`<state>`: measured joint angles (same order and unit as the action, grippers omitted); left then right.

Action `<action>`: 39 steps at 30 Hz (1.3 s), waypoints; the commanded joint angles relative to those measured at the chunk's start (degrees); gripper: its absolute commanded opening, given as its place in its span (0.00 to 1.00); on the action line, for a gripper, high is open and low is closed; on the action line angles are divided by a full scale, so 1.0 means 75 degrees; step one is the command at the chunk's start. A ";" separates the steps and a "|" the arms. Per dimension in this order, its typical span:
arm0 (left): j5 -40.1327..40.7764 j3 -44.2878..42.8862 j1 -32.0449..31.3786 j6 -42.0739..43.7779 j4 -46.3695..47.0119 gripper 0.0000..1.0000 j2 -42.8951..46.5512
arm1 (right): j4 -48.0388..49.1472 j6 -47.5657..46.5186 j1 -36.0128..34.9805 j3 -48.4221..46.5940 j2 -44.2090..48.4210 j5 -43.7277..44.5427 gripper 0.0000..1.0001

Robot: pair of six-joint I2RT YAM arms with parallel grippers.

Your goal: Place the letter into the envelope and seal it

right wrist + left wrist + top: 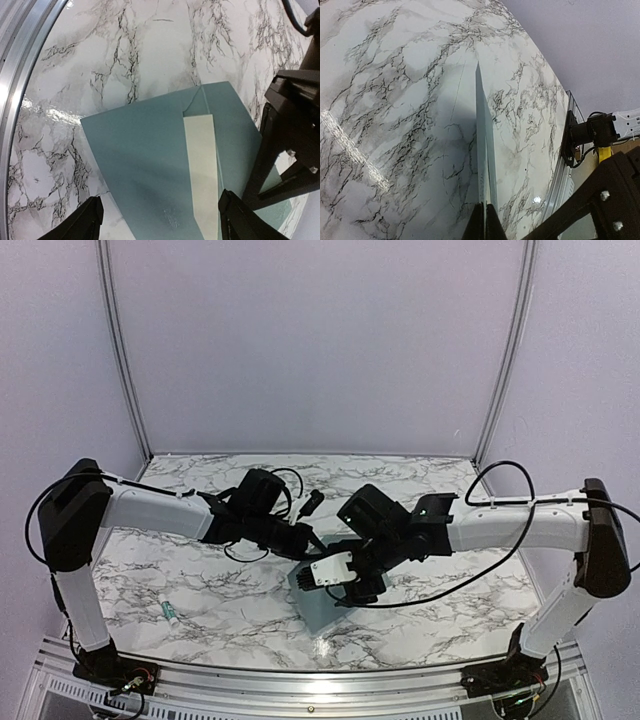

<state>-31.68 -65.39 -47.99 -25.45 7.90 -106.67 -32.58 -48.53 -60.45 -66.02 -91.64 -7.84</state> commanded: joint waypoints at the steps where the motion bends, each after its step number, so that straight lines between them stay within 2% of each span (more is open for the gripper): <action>1: -0.0222 0.0034 0.0017 -0.0148 0.0353 0.00 0.0298 | 0.0511 -0.0019 -0.0087 -0.0024 -0.0190 0.0195 0.76; 12: -0.0351 0.0023 -0.0010 -0.0160 0.0343 0.00 0.0345 | 0.0887 0.0074 -0.0095 -0.0091 -0.0651 0.0670 0.77; 28: -0.0322 -0.0012 0.0011 0.0076 0.0224 0.00 0.0347 | 0.0491 0.0133 -0.0391 -0.0062 -0.0937 0.0910 0.77; 32: -0.0383 -0.0021 0.0004 0.0109 0.0209 0.00 0.0351 | 0.0654 0.0205 -0.0225 -0.0141 -0.0841 0.1484 0.77; 39: -0.0414 -0.0024 0.0010 0.0213 0.0077 0.00 0.0438 | 0.0664 0.0158 0.0156 -0.0057 -0.0825 0.1565 0.78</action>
<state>-32.99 -65.39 -47.92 -25.02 8.97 -105.82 -27.94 -48.03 -61.01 -65.93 -98.30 1.06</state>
